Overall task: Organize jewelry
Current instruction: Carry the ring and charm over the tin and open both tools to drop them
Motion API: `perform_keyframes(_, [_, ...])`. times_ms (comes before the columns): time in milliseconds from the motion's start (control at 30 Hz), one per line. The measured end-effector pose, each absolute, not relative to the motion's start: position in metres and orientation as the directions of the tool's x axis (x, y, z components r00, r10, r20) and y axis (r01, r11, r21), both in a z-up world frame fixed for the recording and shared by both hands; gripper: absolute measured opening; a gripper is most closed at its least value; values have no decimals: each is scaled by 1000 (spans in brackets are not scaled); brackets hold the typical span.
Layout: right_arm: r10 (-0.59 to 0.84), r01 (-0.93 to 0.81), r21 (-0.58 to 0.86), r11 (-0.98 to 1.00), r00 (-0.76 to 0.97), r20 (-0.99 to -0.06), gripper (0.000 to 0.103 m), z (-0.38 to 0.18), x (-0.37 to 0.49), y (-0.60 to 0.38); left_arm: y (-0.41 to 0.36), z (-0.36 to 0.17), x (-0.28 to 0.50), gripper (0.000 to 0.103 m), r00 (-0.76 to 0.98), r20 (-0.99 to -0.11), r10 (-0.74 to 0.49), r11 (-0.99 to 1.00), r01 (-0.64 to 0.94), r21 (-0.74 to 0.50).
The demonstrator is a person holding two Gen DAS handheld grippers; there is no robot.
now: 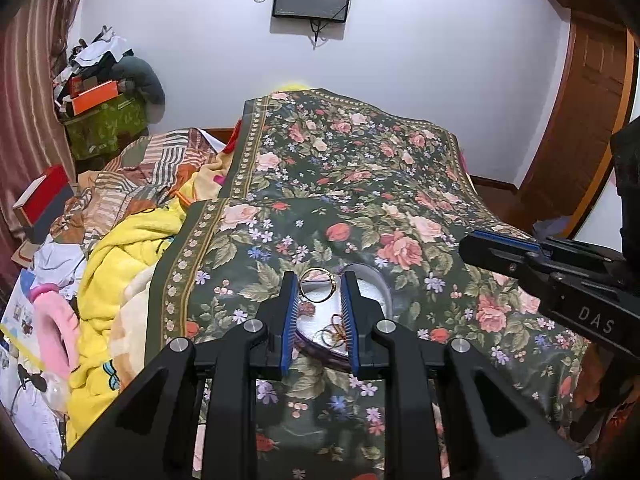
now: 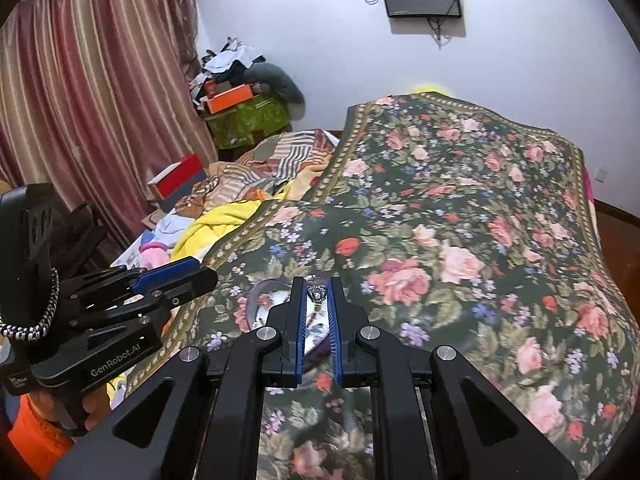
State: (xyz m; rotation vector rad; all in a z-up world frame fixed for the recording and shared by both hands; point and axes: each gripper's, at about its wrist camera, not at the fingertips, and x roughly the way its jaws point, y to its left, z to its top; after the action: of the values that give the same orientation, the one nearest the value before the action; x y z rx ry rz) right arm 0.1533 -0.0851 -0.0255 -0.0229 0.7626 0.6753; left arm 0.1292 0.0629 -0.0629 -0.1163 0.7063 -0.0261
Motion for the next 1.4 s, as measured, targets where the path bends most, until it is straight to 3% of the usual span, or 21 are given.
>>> perform_keyframes(733, [543,-579,253,775,405,-736,9,-83,185,-44,69,-117,162,20,680,-723,-123,986,-1,-168])
perform_keyframes(1400, [541,-584,274,764,349,-765,12,-90,188,-46,70,-110,156,20,683,-721,-117,986,-5,-165])
